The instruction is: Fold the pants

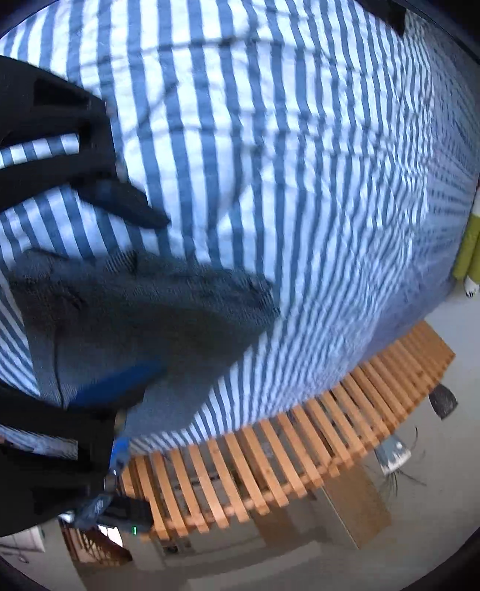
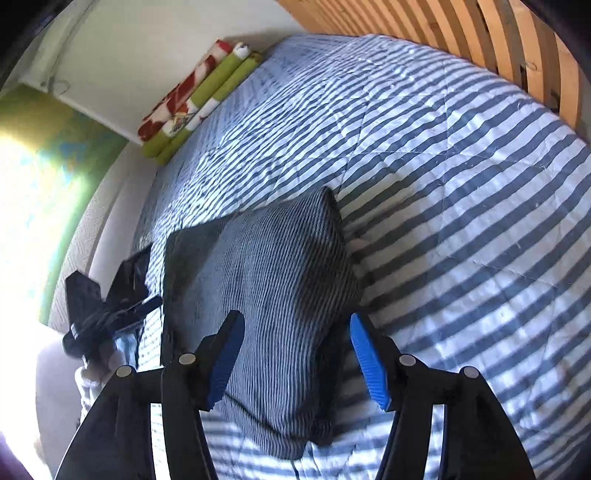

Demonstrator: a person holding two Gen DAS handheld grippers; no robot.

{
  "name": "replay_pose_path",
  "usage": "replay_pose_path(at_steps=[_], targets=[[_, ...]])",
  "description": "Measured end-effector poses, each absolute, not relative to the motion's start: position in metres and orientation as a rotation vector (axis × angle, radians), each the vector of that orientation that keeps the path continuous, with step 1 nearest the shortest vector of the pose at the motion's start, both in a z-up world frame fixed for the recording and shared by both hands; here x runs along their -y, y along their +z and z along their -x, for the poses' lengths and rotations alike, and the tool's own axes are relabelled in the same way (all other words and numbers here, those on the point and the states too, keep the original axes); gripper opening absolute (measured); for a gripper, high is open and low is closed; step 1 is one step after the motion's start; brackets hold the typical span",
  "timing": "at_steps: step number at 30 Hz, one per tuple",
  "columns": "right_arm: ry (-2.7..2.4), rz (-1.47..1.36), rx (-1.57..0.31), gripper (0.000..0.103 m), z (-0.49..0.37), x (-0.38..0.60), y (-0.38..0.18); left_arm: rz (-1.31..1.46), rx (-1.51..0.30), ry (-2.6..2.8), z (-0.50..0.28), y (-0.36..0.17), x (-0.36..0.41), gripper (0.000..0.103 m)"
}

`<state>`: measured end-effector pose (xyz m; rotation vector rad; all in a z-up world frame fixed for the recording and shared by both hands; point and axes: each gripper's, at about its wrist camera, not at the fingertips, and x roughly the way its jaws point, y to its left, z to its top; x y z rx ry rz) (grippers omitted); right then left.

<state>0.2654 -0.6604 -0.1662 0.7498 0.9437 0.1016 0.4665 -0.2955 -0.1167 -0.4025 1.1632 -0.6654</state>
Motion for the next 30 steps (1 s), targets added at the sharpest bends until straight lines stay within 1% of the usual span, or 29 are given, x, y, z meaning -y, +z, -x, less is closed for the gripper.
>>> replay_pose_path(at_steps=[2,3,8,10,12,13,16,17,18,19,20,21,22,23,24,25,26,28,29,30], targets=[[0.129,-0.766,-0.960,0.059,-0.280,0.655,-0.177,0.388,-1.176,-0.694,-0.465,-0.119,0.308,0.089],[0.125,-0.750,-0.973,0.062,-0.285,0.651,-0.181,0.360,-1.188,-0.695,-0.467,-0.122,0.317,0.089],[0.062,-0.703,-1.044,0.065,-0.294,0.640,-0.210,0.306,-1.282,-0.656,-0.474,-0.153,0.338,0.089],[0.056,-0.726,-1.024,0.065,-0.283,0.647,-0.208,0.291,-1.287,-0.659,-0.473,-0.163,0.334,0.089],[0.039,-0.669,-0.999,0.068,-0.276,0.652,-0.199,0.284,-1.297,-0.669,-0.474,-0.170,0.335,0.089],[0.033,-0.647,-1.004,0.070,-0.276,0.654,-0.199,0.283,-1.294,-0.676,-0.475,-0.170,0.336,0.091],[0.046,-0.632,-1.063,0.070,-0.287,0.648,-0.205,0.232,-1.282,-0.700,-0.472,-0.171,0.345,0.091],[0.051,-0.616,-1.070,0.077,-0.295,0.641,-0.208,0.186,-1.274,-0.705,-0.469,-0.170,0.351,0.091],[0.060,-0.596,-1.051,0.078,-0.297,0.636,-0.206,0.145,-1.267,-0.708,-0.465,-0.169,0.354,0.090],[0.093,-0.595,-1.054,0.078,-0.300,0.630,-0.207,0.092,-1.262,-0.721,-0.461,-0.169,0.360,0.085],[0.121,-0.604,-1.050,0.077,-0.306,0.621,-0.208,0.062,-1.254,-0.722,-0.459,-0.168,0.364,0.083],[0.116,-0.597,-1.035,0.076,-0.308,0.616,-0.208,0.054,-1.247,-0.720,-0.458,-0.168,0.366,0.078],[0.131,-0.585,-1.027,0.072,-0.312,0.609,-0.207,0.063,-1.248,-0.723,-0.458,-0.168,0.365,0.074],[0.145,-0.578,-1.027,0.059,-0.314,0.604,-0.208,0.072,-1.245,-0.722,-0.458,-0.168,0.364,0.071],[0.157,-0.564,-1.032,0.052,-0.317,0.599,-0.208,0.086,-1.241,-0.723,-0.458,-0.168,0.361,0.064],[0.172,-0.565,-1.031,0.038,-0.317,0.597,-0.207,0.103,-1.238,-0.725,-0.458,-0.167,0.357,0.057],[0.182,-0.575,-1.025,0.034,-0.318,0.597,-0.206,0.122,-1.235,-0.723,-0.458,-0.167,0.354,0.054],[0.174,-0.582,-1.018,0.024,-0.316,0.597,-0.200,0.160,-1.231,-0.712,-0.456,-0.162,0.353,0.043],[0.170,-0.576,-1.010,0.020,-0.321,0.593,-0.197,0.170,-1.225,-0.706,-0.454,-0.159,0.351,0.041],[0.170,-0.568,-1.001,0.019,-0.319,0.592,-0.193,0.179,-1.219,-0.703,-0.451,-0.156,0.350,0.036]])
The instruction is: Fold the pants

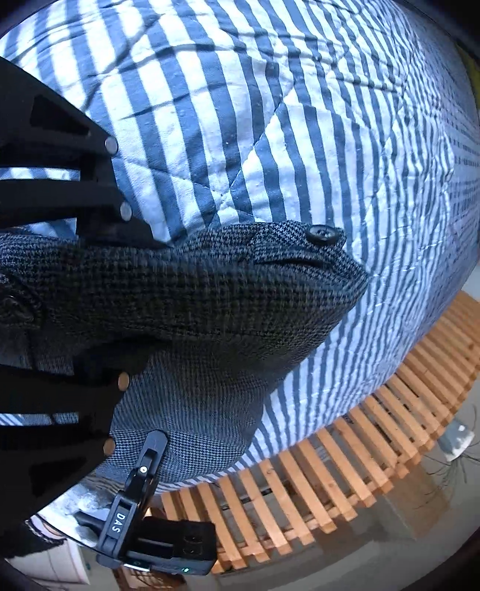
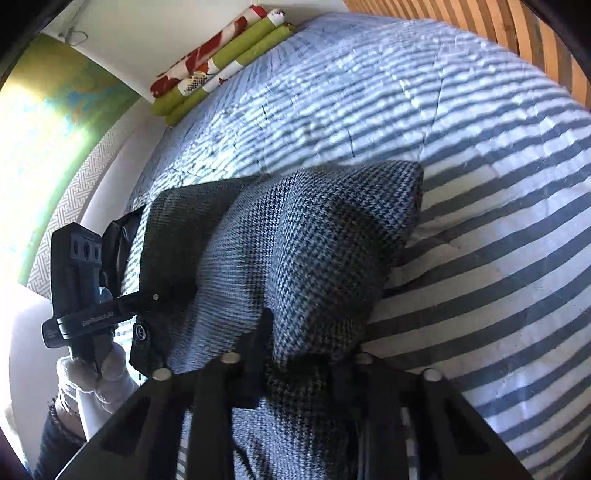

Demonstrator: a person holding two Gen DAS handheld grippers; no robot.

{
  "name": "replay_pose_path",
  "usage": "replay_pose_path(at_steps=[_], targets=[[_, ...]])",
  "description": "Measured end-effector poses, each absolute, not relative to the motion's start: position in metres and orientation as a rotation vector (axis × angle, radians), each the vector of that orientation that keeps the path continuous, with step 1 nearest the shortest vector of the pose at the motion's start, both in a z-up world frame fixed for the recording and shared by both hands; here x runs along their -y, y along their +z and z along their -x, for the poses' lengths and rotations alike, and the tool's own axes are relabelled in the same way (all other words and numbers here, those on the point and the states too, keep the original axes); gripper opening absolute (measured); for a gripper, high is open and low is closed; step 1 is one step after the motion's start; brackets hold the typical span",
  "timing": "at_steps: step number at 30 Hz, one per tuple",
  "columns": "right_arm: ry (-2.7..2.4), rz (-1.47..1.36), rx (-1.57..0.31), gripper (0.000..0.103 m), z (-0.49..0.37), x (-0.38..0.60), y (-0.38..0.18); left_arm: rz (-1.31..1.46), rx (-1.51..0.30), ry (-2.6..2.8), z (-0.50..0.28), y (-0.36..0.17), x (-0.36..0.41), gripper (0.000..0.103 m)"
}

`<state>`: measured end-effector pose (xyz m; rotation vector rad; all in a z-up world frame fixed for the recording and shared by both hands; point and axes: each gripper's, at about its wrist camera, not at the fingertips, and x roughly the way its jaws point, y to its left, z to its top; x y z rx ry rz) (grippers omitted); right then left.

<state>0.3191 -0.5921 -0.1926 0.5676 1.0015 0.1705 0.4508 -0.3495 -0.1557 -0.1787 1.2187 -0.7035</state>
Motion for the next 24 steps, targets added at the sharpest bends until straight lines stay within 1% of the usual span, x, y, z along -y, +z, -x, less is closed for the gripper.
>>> replay_pose_path(at_steps=[1,4,9,13,19,24], targets=[[0.170,-0.553,-0.991,0.017,-0.316,0.591,-0.187,0.188,-1.213,-0.704,-0.447,-0.151,0.349,0.034],[0.173,-0.512,-0.964,0.016,-0.308,0.588,-0.164,0.195,-1.193,-0.717,-0.436,-0.133,0.350,0.032],[0.150,-0.414,-0.892,0.015,-0.303,0.600,-0.112,0.243,-1.158,-0.780,-0.428,-0.101,0.359,0.031],[0.083,-0.344,-0.848,0.015,-0.311,0.625,-0.077,0.274,-1.106,-0.810,-0.432,-0.087,0.393,0.031],[-0.021,-0.271,-0.805,0.015,-0.353,0.661,-0.055,0.374,-1.085,-0.809,-0.475,-0.086,0.451,0.031],[-0.072,-0.252,-0.796,0.015,-0.401,0.691,-0.065,0.431,-1.068,-0.792,-0.515,-0.094,0.481,0.031]])
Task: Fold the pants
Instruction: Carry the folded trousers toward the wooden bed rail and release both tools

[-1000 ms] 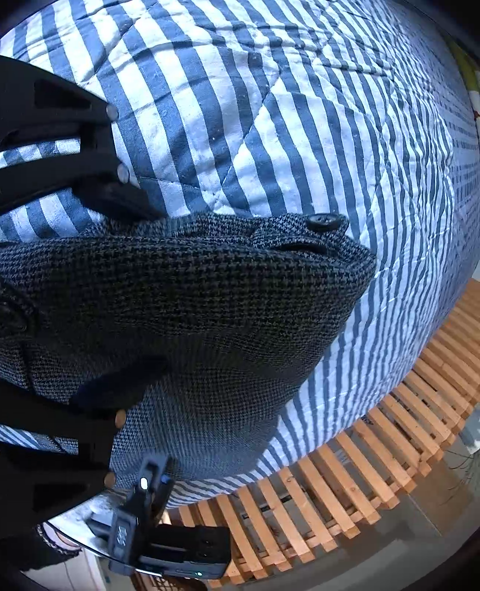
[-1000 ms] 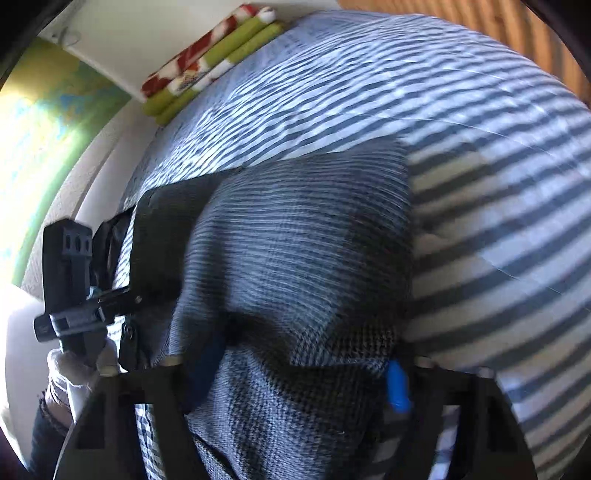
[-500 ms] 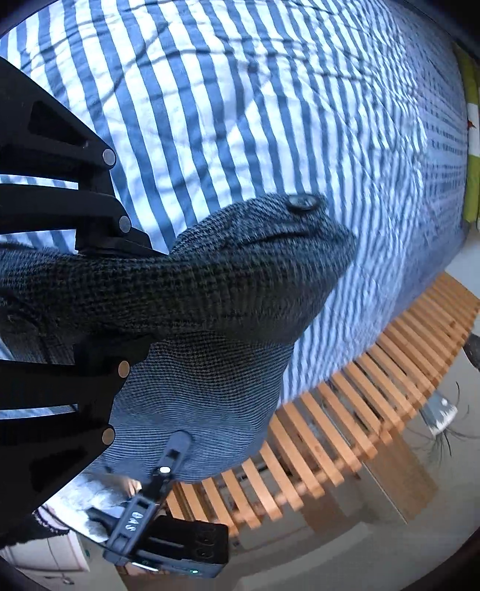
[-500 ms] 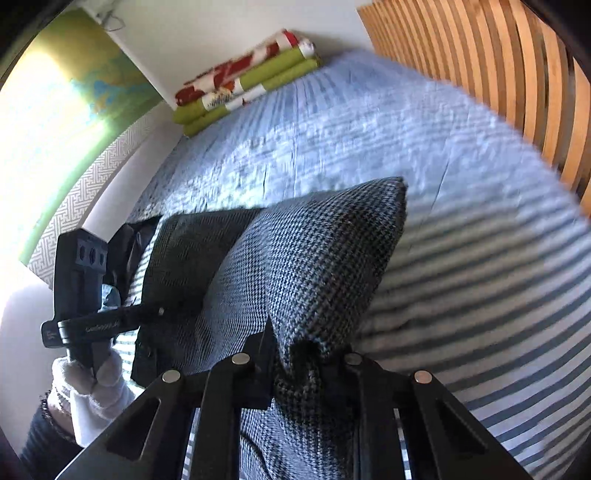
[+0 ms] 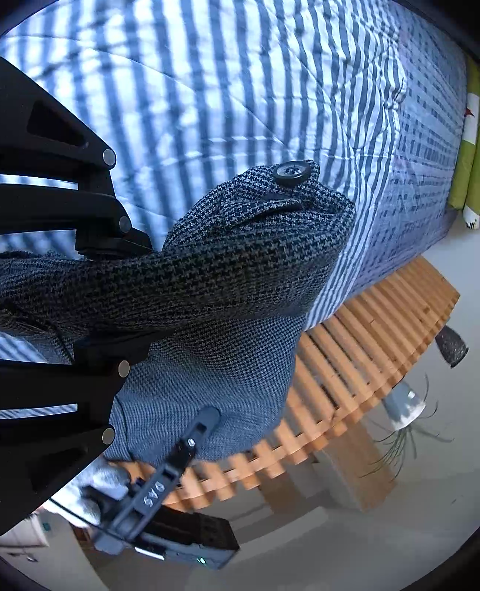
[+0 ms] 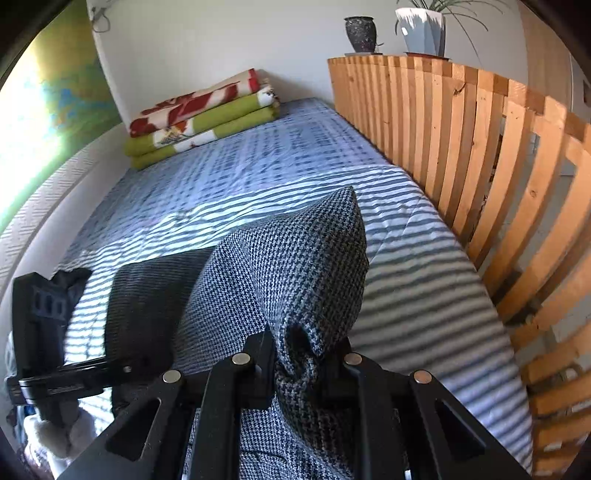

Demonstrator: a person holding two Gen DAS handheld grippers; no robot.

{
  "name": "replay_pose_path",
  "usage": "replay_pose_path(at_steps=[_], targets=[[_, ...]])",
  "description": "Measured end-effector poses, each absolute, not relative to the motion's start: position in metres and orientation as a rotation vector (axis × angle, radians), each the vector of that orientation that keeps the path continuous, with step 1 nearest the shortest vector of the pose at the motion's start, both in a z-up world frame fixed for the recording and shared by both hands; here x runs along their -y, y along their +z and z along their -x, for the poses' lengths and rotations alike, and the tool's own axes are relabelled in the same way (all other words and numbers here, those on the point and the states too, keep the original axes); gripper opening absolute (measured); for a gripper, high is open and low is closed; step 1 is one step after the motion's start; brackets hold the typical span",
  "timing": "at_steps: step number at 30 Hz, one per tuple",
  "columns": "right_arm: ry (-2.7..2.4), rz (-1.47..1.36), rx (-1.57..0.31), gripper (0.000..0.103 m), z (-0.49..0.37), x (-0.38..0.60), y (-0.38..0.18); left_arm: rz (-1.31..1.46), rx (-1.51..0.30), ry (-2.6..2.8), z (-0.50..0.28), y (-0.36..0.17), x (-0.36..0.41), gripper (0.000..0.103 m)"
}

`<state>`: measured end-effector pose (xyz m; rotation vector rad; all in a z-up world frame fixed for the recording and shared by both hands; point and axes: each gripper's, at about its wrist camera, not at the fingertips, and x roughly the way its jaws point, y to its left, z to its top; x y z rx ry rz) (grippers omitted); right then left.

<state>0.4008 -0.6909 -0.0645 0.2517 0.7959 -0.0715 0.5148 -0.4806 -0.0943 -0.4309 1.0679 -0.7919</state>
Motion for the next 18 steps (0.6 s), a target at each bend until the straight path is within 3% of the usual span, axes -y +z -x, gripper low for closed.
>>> replay_pose_path(at_steps=[3,5,6,7,10,15,18], targets=[[-0.083,-0.284,-0.796,0.015,-0.427,0.708,-0.084,0.448,-1.070,-0.765,-0.538,-0.112,0.494,0.032],[-0.129,-0.273,-0.829,0.029,-0.442,0.716,-0.104,0.456,-1.121,-0.688,-0.555,-0.137,0.498,0.043],[-0.169,-0.250,-0.871,0.034,-0.447,0.718,-0.114,0.463,-1.162,-0.650,-0.561,-0.147,0.498,0.055],[-0.227,-0.221,-0.929,0.038,-0.453,0.720,-0.123,0.487,-1.205,-0.617,-0.566,-0.158,0.495,0.057],[-0.356,-0.197,-0.948,0.038,-0.449,0.734,-0.127,0.515,-1.160,-0.628,-0.566,-0.156,0.481,0.059],[-0.317,-0.329,-0.731,0.039,-0.417,0.739,-0.088,0.398,-0.982,-0.672,-0.551,-0.106,0.485,0.059],[-0.190,-0.342,-0.759,0.039,-0.435,0.719,-0.092,0.304,-0.959,-0.712,-0.552,-0.093,0.519,0.059]])
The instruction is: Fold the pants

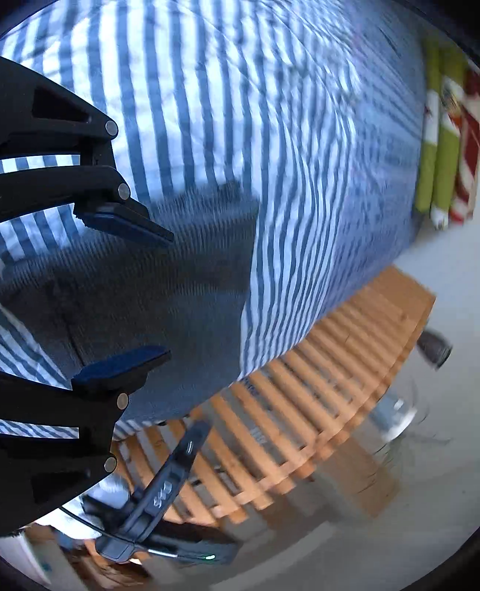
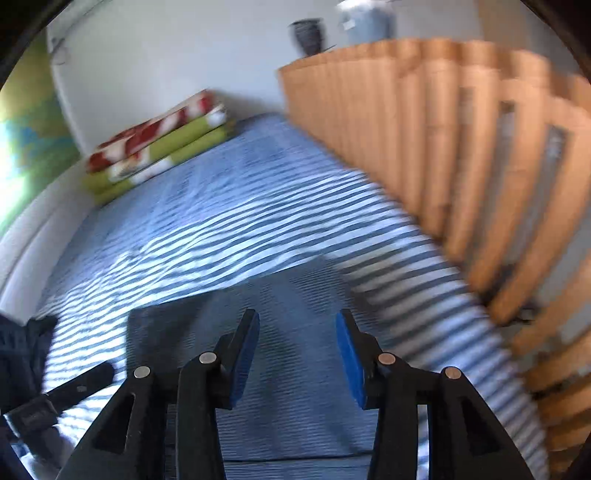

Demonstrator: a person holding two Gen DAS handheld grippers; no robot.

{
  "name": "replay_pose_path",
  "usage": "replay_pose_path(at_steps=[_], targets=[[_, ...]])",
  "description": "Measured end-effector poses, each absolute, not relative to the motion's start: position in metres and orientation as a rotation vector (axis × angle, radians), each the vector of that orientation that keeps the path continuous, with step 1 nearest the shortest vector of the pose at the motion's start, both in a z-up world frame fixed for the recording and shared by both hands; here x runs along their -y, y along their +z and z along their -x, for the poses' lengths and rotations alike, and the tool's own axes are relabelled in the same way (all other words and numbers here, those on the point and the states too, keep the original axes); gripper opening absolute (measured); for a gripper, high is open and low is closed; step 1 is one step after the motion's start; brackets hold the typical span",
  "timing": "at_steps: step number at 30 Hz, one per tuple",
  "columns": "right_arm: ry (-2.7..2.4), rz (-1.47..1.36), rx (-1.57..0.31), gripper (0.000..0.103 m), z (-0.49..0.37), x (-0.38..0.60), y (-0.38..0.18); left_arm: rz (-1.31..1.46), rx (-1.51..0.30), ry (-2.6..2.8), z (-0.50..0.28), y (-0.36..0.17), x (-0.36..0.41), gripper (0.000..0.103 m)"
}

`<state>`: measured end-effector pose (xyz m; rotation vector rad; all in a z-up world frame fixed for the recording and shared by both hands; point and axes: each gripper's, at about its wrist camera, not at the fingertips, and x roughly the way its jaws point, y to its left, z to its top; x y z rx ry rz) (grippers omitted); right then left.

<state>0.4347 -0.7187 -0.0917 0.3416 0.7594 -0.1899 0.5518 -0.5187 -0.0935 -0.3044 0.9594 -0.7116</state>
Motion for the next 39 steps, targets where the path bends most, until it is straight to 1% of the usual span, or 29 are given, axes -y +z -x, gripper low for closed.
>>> replay_pose_path(at_steps=[2,4,6,7,8,9,11,12,14,15,17,18,19,20,23,27,29,31,34,39], targets=[[-0.195,-0.290,-0.780,0.039,-0.454,0.703,-0.101,0.285,-0.986,-0.702,-0.557,-0.099,0.534,0.059],[-0.199,-0.295,-0.799,0.040,-0.469,0.699,-0.114,0.232,-0.991,-0.627,-0.565,-0.105,0.548,0.059],[-0.230,-0.304,-0.825,0.040,-0.483,0.701,-0.126,0.219,-1.051,-0.582,-0.584,-0.124,0.554,0.058],[-0.260,-0.294,-0.841,0.039,-0.489,0.705,-0.134,0.209,-1.069,-0.575,-0.587,-0.131,0.555,0.052],[-0.297,-0.271,-0.869,0.040,-0.496,0.709,-0.143,0.170,-1.074,-0.565,-0.590,-0.135,0.559,0.048],[-0.377,-0.232,-0.923,0.043,-0.503,0.717,-0.155,0.122,-1.052,-0.565,-0.588,-0.135,0.564,0.048],[-0.467,-0.223,-0.935,0.083,-0.503,0.732,-0.173,0.043,-1.026,-0.558,-0.584,-0.136,0.572,0.048],[-0.480,-0.246,-0.924,0.087,-0.499,0.739,-0.175,0.000,-1.012,-0.546,-0.581,-0.136,0.579,0.048],[-0.469,-0.297,-0.913,0.086,-0.489,0.750,-0.173,-0.003,-1.013,-0.529,-0.578,-0.134,0.579,0.048],[-0.498,-0.293,-0.900,0.083,-0.484,0.751,-0.168,0.024,-1.014,-0.525,-0.576,-0.129,0.574,0.048],[-0.472,-0.293,-0.874,0.067,-0.468,0.747,-0.149,0.046,-0.972,-0.535,-0.557,-0.112,0.562,0.049],[-0.429,-0.300,-0.878,0.064,-0.460,0.743,-0.141,0.044,-0.954,-0.570,-0.546,-0.104,0.560,0.050],[-0.403,-0.295,-0.878,0.056,-0.453,0.738,-0.137,0.024,-0.942,-0.613,-0.532,-0.098,0.560,0.055],[-0.343,-0.272,-0.880,0.054,-0.440,0.725,-0.129,-0.007,-0.941,-0.637,-0.521,-0.096,0.562,0.056],[-0.237,-0.242,-0.903,0.052,-0.415,0.693,-0.123,-0.043,-1.015,-0.658,-0.491,-0.109,0.561,0.057],[-0.192,-0.278,-1.010,0.052,-0.400,0.670,-0.143,-0.072,-1.085,-0.605,-0.470,-0.122,0.546,0.057],[-0.210,-0.252,-1.090,0.048,-0.400,0.662,-0.158,-0.055,-1.129,-0.580,-0.462,-0.118,0.529,0.057],[-0.224,-0.260,-1.118,0.045,-0.391,0.656,-0.155,-0.053,-1.122,-0.567,-0.444,-0.097,0.503,0.057],[-0.199,-0.278,-1.075,0.045,-0.360,0.641,-0.124,-0.100,-1.039,-0.548,-0.406,-0.058,0.463,0.057],[-0.111,-0.220,-0.957,0.045,-0.279,0.575,-0.045,-0.040,-0.939,-0.501,-0.333,0.019,0.373,0.064]])
